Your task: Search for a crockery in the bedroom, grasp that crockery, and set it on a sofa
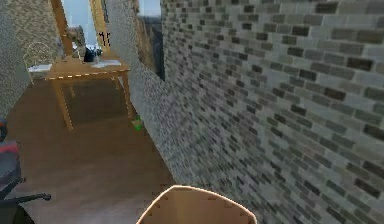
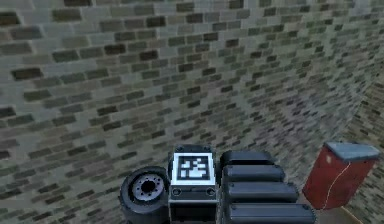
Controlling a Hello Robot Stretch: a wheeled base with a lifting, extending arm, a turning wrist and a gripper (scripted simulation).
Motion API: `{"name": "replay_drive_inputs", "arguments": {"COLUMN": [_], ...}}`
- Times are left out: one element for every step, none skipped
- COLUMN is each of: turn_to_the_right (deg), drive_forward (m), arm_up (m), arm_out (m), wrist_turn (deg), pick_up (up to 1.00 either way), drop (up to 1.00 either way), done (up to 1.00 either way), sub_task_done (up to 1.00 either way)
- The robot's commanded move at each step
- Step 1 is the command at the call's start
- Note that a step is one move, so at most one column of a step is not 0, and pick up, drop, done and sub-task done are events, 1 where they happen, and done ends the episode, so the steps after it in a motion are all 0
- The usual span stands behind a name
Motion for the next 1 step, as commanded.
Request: {"name": "replay_drive_inputs", "arguments": {"turn_to_the_right": [-39.0], "drive_forward": [0.00], "arm_up": [0.00], "arm_out": [0.00], "wrist_turn": [0.0], "pick_up": [0.00], "drop": [0.00], "done": [0.00], "sub_task_done": [0.00]}}
